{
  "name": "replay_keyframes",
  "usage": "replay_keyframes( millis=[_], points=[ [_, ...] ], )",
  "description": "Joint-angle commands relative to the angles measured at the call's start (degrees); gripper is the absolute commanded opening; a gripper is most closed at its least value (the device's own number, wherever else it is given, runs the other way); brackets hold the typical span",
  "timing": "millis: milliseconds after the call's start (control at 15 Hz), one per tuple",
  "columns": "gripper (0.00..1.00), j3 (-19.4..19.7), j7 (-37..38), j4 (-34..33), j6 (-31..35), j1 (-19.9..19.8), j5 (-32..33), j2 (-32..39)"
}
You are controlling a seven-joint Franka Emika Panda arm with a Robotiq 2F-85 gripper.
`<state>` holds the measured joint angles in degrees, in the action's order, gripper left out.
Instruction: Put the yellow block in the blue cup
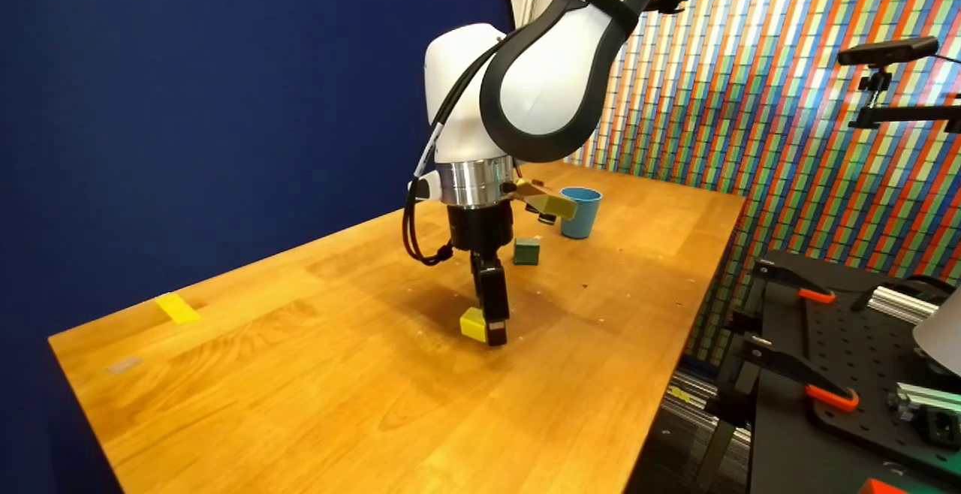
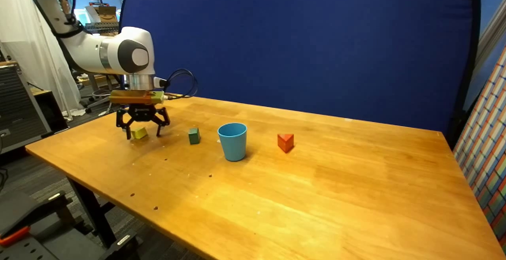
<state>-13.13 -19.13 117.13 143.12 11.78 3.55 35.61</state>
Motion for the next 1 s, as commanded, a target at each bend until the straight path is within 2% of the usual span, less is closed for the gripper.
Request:
replay_keyframes(
  millis=[0, 200, 267, 333, 600, 667, 733, 867, 933],
  points=[
    [1.00, -2.12, 3.45, -1.72, -1.34, 1.84, -0.10, 0.04],
    [1.00, -2.11, 6.04, -1.90, 0.02, 4.58, 1.36, -0.14],
    [0.75, -1.87, 6.93, -1.99, 0.20, 5.38, 1.55, -0.13],
    [0.74, -1.78, 7.47, -1.99, -0.02, 5.89, 1.52, -0.14],
    [0.42, -0.48, 10.42, -1.15, -0.25, 7.10, 2.79, -1.36],
    [0.51, 0.16, 11.07, -0.86, -0.45, 7.39, 3.77, -1.75],
    [0.77, 1.01, 12.03, -0.71, -0.45, 7.90, 5.15, -2.02],
    [0.77, 1.29, 12.58, -0.49, -0.63, 7.63, 5.93, -2.23],
    [0.83, 1.43, 13.06, -0.30, -0.68, 7.66, 6.28, -2.37]
  ],
)
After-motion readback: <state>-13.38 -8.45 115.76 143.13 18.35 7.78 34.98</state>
